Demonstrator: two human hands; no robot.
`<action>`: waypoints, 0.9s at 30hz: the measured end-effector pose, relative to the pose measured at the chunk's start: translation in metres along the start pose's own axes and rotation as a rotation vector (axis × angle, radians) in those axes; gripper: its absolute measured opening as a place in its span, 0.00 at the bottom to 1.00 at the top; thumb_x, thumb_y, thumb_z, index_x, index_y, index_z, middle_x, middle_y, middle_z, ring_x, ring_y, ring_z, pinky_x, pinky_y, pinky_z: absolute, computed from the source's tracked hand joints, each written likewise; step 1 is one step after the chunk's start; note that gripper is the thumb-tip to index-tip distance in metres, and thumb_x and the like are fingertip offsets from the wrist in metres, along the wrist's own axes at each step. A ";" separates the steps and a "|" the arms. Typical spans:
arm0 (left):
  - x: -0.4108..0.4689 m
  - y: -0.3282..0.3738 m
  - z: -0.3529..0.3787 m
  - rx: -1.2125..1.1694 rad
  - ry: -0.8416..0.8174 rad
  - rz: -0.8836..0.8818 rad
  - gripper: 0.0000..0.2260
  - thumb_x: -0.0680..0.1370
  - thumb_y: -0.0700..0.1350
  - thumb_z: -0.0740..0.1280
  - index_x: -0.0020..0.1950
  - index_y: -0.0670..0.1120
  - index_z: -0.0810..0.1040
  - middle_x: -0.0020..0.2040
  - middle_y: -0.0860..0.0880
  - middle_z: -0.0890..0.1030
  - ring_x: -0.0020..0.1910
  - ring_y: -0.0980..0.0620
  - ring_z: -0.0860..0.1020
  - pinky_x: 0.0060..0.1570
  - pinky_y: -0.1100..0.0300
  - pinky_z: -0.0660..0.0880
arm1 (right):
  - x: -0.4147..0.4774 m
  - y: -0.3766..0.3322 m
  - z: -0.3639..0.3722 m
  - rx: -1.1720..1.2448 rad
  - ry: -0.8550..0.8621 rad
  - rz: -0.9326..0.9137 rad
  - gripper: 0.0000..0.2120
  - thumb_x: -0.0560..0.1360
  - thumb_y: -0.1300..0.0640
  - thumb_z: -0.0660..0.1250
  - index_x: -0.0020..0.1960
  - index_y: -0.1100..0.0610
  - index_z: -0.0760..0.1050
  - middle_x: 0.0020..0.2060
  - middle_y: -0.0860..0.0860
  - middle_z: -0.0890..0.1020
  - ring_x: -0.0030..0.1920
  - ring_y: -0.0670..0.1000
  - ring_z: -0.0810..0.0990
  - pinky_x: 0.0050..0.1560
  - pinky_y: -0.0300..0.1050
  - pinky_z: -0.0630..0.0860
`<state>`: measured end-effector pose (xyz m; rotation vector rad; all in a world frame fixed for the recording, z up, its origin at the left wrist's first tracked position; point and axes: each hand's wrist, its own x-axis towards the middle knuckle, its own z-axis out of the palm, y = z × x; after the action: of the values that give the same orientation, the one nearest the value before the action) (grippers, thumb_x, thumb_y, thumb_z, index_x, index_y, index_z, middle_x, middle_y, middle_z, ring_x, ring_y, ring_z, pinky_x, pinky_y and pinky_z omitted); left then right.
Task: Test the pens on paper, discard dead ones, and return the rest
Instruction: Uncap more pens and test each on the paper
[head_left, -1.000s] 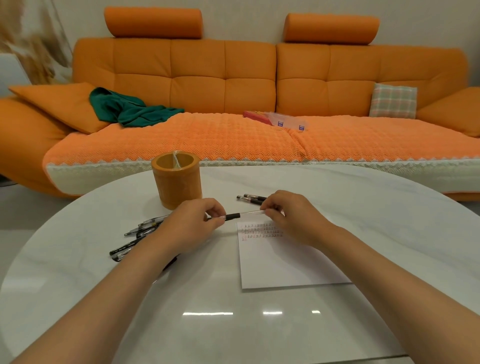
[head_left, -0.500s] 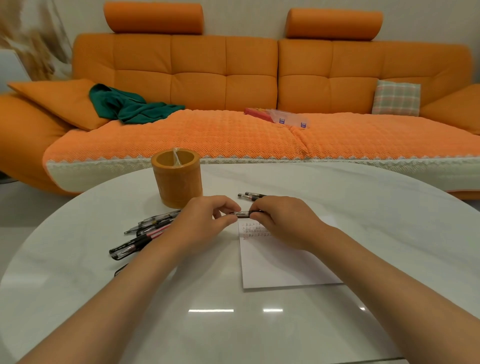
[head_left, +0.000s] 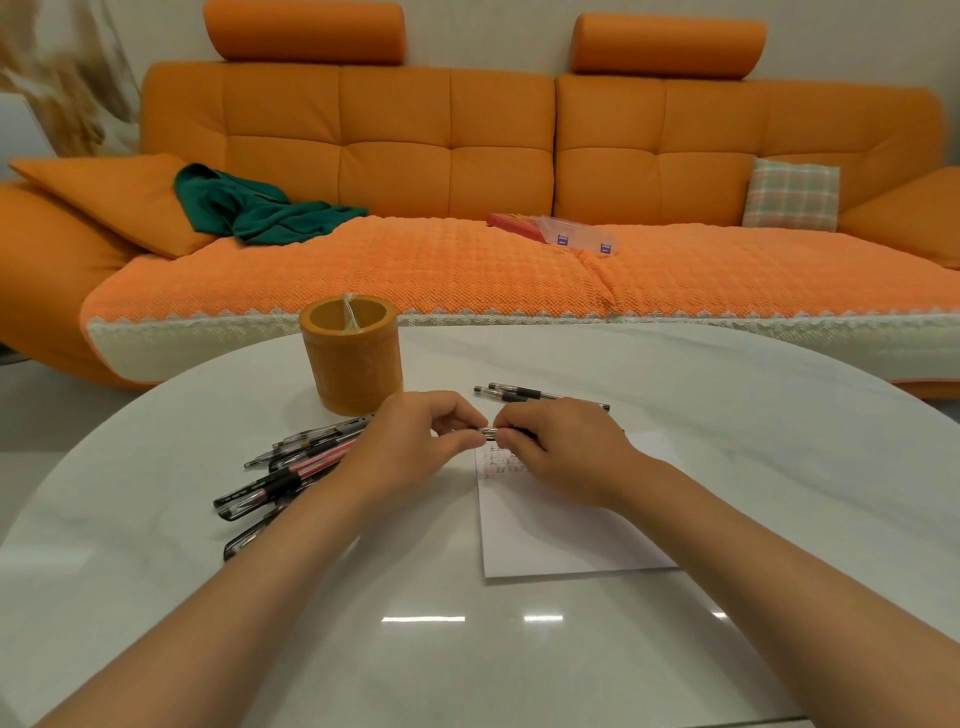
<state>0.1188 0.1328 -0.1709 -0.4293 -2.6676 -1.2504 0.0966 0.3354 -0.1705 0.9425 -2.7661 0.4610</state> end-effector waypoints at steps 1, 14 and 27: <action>0.001 0.000 0.000 0.005 -0.006 -0.003 0.08 0.74 0.44 0.75 0.45 0.57 0.82 0.40 0.59 0.84 0.42 0.62 0.80 0.40 0.72 0.74 | 0.000 0.000 0.000 -0.013 0.009 -0.004 0.12 0.82 0.45 0.58 0.47 0.46 0.77 0.34 0.45 0.79 0.37 0.50 0.76 0.31 0.45 0.66; 0.003 -0.007 -0.009 0.308 0.006 -0.072 0.04 0.78 0.49 0.70 0.50 0.59 0.79 0.44 0.63 0.76 0.46 0.59 0.76 0.42 0.63 0.75 | 0.001 0.009 -0.011 0.363 -0.064 0.210 0.15 0.82 0.59 0.55 0.64 0.43 0.68 0.41 0.47 0.77 0.36 0.50 0.73 0.35 0.47 0.68; 0.006 -0.014 0.007 0.445 -0.084 -0.055 0.15 0.79 0.59 0.65 0.63 0.57 0.76 0.63 0.56 0.75 0.64 0.53 0.67 0.65 0.52 0.68 | -0.004 0.007 0.001 1.246 -0.005 0.378 0.06 0.80 0.64 0.65 0.54 0.58 0.78 0.38 0.54 0.76 0.36 0.53 0.77 0.37 0.45 0.74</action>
<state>0.1087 0.1306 -0.1836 -0.3475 -2.9290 -0.6249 0.0951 0.3426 -0.1741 0.4903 -2.4442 2.3470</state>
